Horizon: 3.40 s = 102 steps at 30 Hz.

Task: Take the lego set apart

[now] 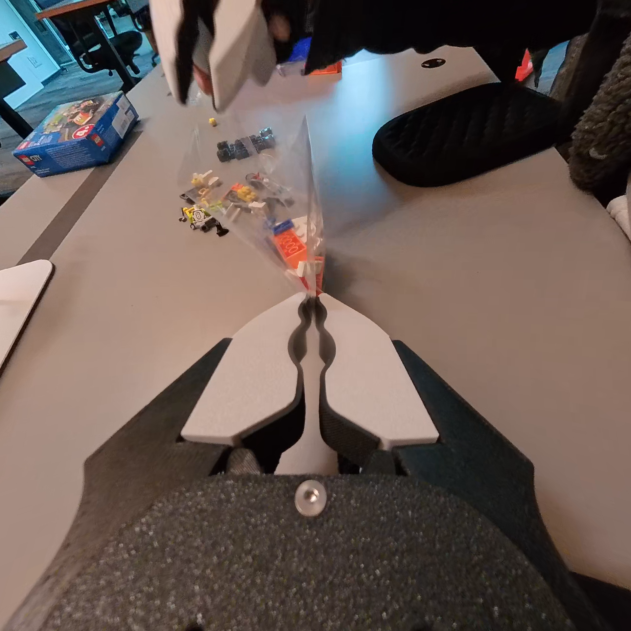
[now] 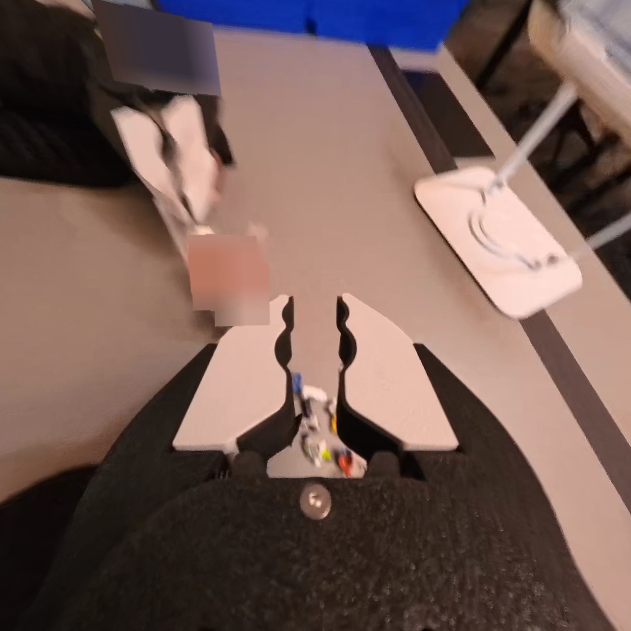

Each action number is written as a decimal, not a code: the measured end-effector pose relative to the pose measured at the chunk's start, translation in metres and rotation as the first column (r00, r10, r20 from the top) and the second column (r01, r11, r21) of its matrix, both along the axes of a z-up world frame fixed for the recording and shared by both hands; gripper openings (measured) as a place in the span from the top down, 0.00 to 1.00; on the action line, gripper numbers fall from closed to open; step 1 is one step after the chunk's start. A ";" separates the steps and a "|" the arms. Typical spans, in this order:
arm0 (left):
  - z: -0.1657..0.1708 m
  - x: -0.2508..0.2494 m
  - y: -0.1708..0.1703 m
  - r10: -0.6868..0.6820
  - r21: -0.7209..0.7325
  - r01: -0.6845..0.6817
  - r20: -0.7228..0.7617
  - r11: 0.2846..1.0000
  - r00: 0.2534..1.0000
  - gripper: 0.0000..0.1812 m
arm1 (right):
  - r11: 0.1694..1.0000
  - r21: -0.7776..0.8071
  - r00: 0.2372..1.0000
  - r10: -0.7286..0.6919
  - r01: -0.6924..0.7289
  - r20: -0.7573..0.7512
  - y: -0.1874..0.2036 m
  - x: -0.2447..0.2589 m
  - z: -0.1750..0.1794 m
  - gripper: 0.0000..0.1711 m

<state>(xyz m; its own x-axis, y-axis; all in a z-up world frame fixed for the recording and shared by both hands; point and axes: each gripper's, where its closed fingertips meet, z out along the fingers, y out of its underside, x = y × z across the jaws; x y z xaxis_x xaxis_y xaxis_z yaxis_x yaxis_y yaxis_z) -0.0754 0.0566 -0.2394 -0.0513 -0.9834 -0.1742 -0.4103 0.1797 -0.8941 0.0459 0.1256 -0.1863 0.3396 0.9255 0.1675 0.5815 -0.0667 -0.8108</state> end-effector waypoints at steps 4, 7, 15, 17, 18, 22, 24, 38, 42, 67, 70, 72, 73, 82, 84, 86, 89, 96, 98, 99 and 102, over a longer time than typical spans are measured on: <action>0.000 0.000 0.000 0.002 -0.008 -0.002 0.003 1.000 1.000 0.99 | 0.987 -0.133 0.987 -0.064 0.084 0.150 0.002 0.032 -0.063 0.87; 0.000 0.001 0.001 0.005 -0.018 -0.004 0.006 1.000 1.000 0.99 | 0.985 -0.165 0.979 -0.013 0.047 0.203 -0.006 0.027 -0.087 0.88; 0.000 0.000 0.002 0.010 -0.028 -0.010 0.006 1.000 1.000 0.99 | 0.953 -0.304 0.876 0.154 -0.009 0.458 -0.009 0.023 -0.117 0.90; -0.001 -0.001 0.002 0.009 -0.032 -0.009 0.007 0.999 1.000 0.99 | 0.939 -0.345 0.863 0.180 -0.007 0.472 -0.011 0.022 -0.118 0.93; -0.001 -0.001 0.002 0.009 -0.032 -0.008 0.007 0.999 1.000 0.99 | 0.935 -0.354 0.861 0.184 -0.005 0.474 -0.011 0.022 -0.118 0.96; 0.000 -0.001 0.001 0.005 -0.034 -0.005 0.008 0.999 1.000 0.99 | 0.937 -0.348 0.864 0.186 -0.013 0.468 -0.011 0.022 -0.117 0.96; 0.000 0.000 0.001 0.006 -0.033 -0.006 0.008 0.999 1.000 0.99 | 0.942 -0.333 0.878 0.185 -0.031 0.441 -0.013 0.019 -0.108 0.96; 0.002 0.000 0.000 0.004 -0.008 -0.004 0.007 1.000 1.000 0.99 | 0.922 -0.142 0.891 0.385 -0.360 0.242 -0.032 -0.070 0.022 0.94; 0.002 0.000 -0.001 0.002 -0.001 -0.002 0.008 1.000 1.000 0.99 | 0.933 -0.136 0.920 0.352 -0.332 0.173 -0.026 -0.064 0.026 0.89; 0.000 0.002 0.001 0.002 -0.027 -0.002 0.010 1.000 1.000 0.99 | 0.959 -0.278 0.914 0.155 -0.049 0.376 -0.015 0.038 -0.069 0.85; 0.000 0.002 0.001 0.002 -0.029 -0.001 0.010 1.000 1.000 0.99 | 0.958 -0.286 0.905 0.107 0.017 0.411 -0.015 0.045 -0.089 0.74; 0.000 0.002 0.001 0.001 -0.030 -0.001 0.011 1.000 1.000 0.99 | 0.954 -0.296 0.911 0.084 0.044 0.405 -0.017 0.044 -0.098 0.69; 0.000 0.002 0.001 0.001 -0.030 -0.001 0.011 1.000 1.000 0.99 | 0.954 -0.295 0.911 0.077 0.051 0.405 -0.017 0.043 -0.102 0.66; 0.000 0.002 0.002 0.002 -0.028 -0.001 0.009 1.000 1.000 0.99 | 0.959 -0.277 0.909 0.065 0.056 0.411 -0.017 0.036 -0.117 0.68; 0.000 0.002 0.002 0.001 -0.029 -0.001 0.009 1.000 1.000 0.99 | 0.954 -0.297 0.912 0.085 0.041 0.400 -0.021 0.035 -0.117 0.72; 0.000 0.002 0.002 0.001 -0.029 -0.001 0.009 1.000 1.000 0.99 | 0.949 -0.313 0.917 0.098 0.031 0.387 -0.024 0.034 -0.117 0.77; 0.000 0.002 0.002 0.001 -0.028 0.000 0.009 1.000 1.000 0.99 | 0.949 -0.315 0.924 0.096 0.027 0.369 -0.025 0.034 -0.117 0.87; 0.000 0.002 0.001 0.000 -0.025 0.000 0.007 1.000 1.000 0.99 | 0.950 -0.312 0.928 0.088 0.031 0.362 -0.026 0.034 -0.117 1.00; 0.001 0.002 0.001 0.000 -0.024 0.000 0.007 1.000 1.000 0.99 | 0.951 -0.307 0.925 0.089 0.032 0.369 -0.026 0.034 -0.117 1.00; 0.001 0.002 0.001 0.000 -0.024 0.001 0.007 1.000 1.000 0.99 | 0.953 -0.302 0.922 0.090 0.030 0.377 -0.026 0.035 -0.117 1.00; 0.001 0.002 0.001 -0.001 -0.025 0.002 0.007 1.000 1.000 0.99 | 0.958 -0.286 0.917 0.107 0.008 0.384 -0.025 0.036 -0.113 0.90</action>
<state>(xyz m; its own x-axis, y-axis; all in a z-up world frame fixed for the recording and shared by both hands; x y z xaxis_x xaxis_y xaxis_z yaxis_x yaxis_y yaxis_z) -0.0736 0.0577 -0.2387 -0.0516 -0.9874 -0.1495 -0.4036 0.1575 -0.9013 0.0814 0.1004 -0.2997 0.2516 0.9677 0.0133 0.8562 -0.2161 -0.4692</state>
